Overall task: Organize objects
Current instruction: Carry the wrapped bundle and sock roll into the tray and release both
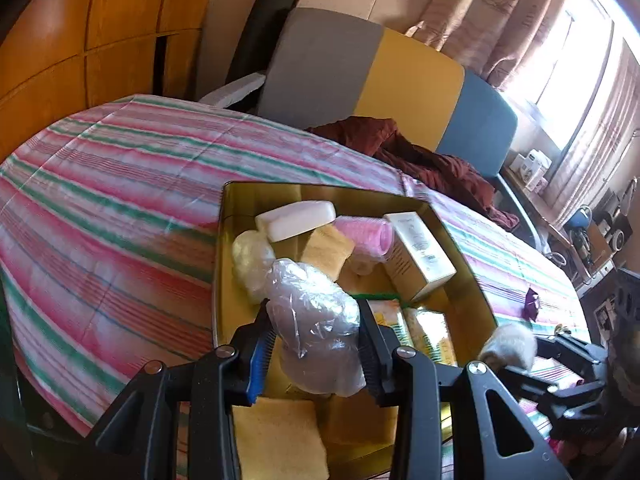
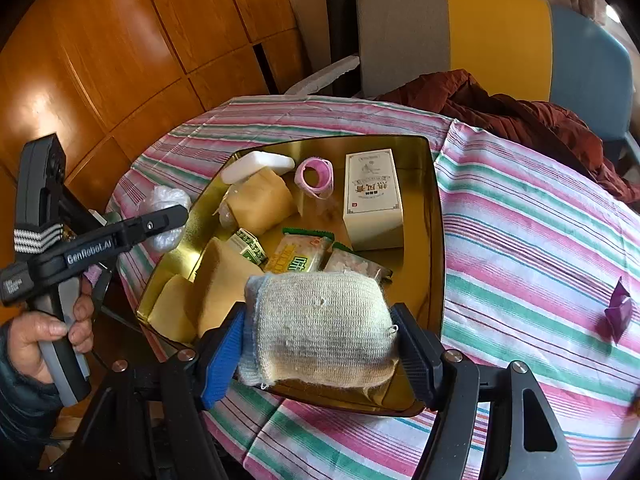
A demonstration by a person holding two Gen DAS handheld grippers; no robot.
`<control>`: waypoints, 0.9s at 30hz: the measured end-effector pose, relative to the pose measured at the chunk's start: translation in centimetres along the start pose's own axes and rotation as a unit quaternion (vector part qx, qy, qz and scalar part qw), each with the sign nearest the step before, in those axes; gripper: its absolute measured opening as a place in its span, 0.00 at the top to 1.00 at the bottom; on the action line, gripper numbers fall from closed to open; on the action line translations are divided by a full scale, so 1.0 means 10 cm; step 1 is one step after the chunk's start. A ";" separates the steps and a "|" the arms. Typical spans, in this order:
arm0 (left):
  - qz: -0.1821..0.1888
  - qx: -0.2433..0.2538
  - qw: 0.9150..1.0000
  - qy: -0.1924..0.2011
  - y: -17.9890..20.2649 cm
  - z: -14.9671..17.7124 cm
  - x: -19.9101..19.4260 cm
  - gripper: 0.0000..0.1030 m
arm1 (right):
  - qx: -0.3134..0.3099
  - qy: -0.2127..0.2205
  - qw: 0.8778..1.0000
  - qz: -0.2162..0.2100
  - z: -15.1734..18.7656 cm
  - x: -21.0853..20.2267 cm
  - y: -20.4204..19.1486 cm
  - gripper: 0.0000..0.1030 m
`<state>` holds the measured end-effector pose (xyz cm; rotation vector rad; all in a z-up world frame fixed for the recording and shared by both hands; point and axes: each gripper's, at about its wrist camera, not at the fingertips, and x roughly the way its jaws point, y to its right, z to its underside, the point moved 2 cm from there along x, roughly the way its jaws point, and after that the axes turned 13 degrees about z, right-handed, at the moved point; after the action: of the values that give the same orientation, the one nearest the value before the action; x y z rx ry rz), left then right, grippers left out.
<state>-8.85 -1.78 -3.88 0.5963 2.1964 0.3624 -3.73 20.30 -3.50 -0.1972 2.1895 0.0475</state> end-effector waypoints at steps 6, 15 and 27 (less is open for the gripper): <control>0.043 0.021 0.999 -0.011 0.30 -0.18 0.18 0.62 | 0.004 -0.003 1.000 0.006 0.02 0.05 0.04 0.31; 0.062 0.022 0.997 -0.043 0.50 -0.26 0.63 0.56 | 0.001 -0.003 1.000 0.020 0.02 0.11 0.08 0.31; 0.018 -0.008 0.999 -0.029 0.24 -0.01 0.31 0.56 | -0.003 -0.009 0.999 0.031 0.11 0.16 0.09 0.28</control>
<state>-9.98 1.89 -4.77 0.6298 2.1289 0.3761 -3.88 21.14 -5.45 -0.1312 2.1781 0.0912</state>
